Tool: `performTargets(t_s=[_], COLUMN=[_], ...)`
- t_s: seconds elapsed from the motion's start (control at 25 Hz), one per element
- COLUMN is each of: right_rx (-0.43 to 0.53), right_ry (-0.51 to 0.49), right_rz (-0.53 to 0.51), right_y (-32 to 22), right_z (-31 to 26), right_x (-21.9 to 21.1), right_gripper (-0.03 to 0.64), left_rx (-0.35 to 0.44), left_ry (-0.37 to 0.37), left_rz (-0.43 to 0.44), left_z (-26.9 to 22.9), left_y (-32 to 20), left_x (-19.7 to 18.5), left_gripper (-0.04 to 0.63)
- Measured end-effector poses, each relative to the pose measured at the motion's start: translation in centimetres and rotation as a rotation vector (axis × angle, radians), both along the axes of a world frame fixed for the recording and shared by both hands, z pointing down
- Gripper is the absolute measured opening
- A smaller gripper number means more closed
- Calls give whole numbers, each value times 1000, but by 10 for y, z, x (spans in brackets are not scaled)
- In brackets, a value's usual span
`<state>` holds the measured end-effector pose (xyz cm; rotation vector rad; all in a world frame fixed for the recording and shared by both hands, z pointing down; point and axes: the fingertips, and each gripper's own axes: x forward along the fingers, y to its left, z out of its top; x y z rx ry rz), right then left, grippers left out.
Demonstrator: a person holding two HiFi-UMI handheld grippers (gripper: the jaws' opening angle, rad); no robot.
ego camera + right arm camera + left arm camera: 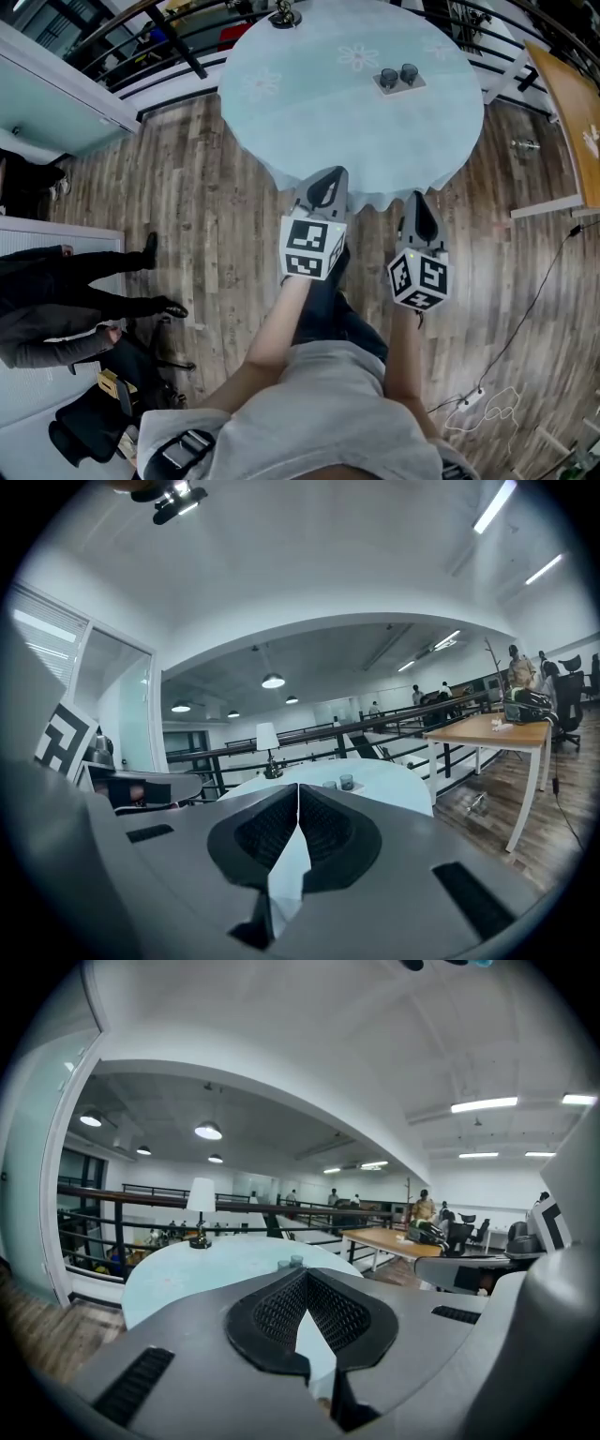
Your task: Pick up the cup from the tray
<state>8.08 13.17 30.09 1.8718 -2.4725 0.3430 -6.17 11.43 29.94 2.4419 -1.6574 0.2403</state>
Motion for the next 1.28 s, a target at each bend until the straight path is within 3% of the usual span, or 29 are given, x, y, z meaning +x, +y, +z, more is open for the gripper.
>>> performTargets(t_s=[0.76,1.08,1.28], right_rx=[-79,-137,-171], right_ry=[54,57,69], right_rz=[68,74,75], right_y=[-216,-256,-269], right_z=[17,39,55], right_x=[-13,-33,-24], right_gripper=[9,9,9], left_rx=[-50,-113,-135], left_ry=[32,50,52], left_rz=[83,92,93], left_z=[15,38,53], left_y=[-220,-256,-274], left_x=[-12,-33,-26], left_gripper=[6,6,6])
